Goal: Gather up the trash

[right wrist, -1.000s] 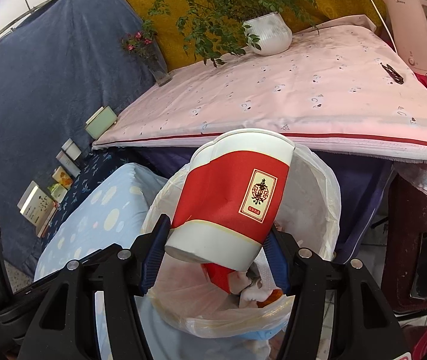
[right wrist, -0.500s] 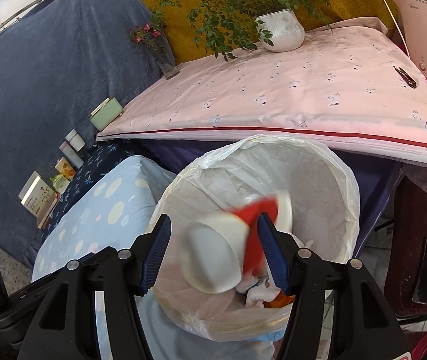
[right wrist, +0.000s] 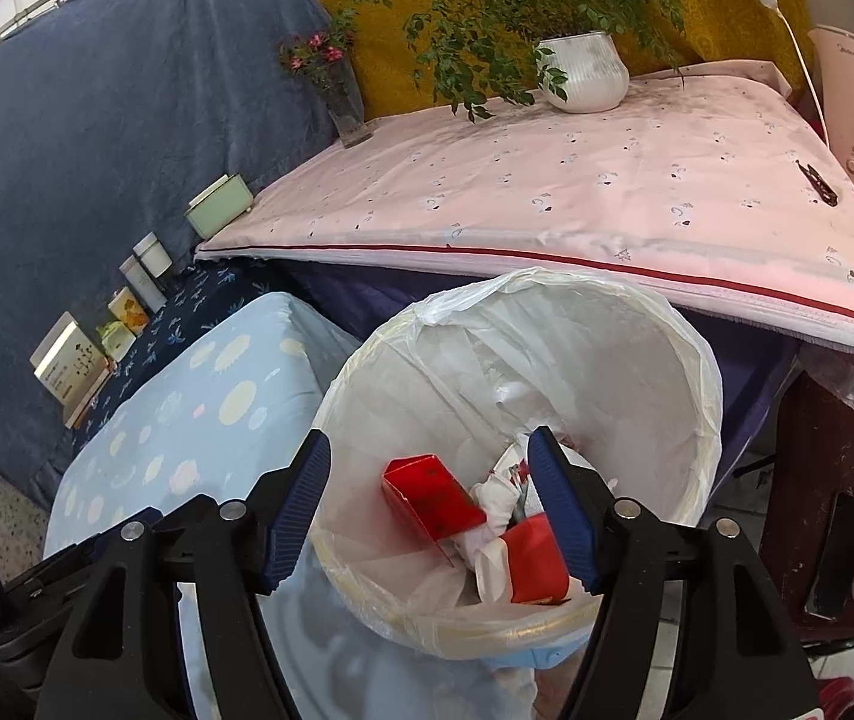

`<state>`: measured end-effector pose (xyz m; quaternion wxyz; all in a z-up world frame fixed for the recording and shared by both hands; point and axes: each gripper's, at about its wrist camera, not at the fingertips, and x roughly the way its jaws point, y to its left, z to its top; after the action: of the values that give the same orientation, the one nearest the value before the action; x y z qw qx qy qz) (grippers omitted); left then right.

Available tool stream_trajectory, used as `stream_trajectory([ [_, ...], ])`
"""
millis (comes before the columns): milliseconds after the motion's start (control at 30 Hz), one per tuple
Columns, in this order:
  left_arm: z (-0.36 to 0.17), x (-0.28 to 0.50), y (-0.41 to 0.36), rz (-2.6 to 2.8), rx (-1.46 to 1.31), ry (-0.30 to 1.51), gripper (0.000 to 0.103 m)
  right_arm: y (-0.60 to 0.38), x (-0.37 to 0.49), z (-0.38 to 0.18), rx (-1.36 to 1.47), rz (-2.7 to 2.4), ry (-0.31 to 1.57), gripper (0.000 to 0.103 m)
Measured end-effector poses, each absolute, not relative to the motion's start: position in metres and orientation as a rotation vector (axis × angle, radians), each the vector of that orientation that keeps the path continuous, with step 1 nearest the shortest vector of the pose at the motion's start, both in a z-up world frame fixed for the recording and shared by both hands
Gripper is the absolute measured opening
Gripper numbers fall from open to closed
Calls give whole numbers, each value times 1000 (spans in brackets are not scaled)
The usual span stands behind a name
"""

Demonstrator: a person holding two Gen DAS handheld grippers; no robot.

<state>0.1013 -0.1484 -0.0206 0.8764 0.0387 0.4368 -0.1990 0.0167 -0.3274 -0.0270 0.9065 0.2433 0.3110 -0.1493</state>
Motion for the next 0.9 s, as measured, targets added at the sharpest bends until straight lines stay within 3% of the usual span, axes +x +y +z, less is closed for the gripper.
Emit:
stream_trajectory([
  [233,-22,92,-136,-398,83,911,58,-314,5,-23,429,-306,666,74],
  [433,-20,81,-128,-381,101,892,65,-304,-5,-19,386,-309,673,84],
  [633,-19,72,-120,-362,105,880,70,-294,-13,-18,336,-313,694,85],
  [767,-21,67,-114,-346,111,879,82,-293,-21,-19,328,-318,697,86],
  [833,-22,63,-111,-337,115,870,86,-294,-24,-20,333,-324,701,95],
  [900,-22,60,-108,-329,119,862,88,-294,-28,-22,342,-332,703,97],
])
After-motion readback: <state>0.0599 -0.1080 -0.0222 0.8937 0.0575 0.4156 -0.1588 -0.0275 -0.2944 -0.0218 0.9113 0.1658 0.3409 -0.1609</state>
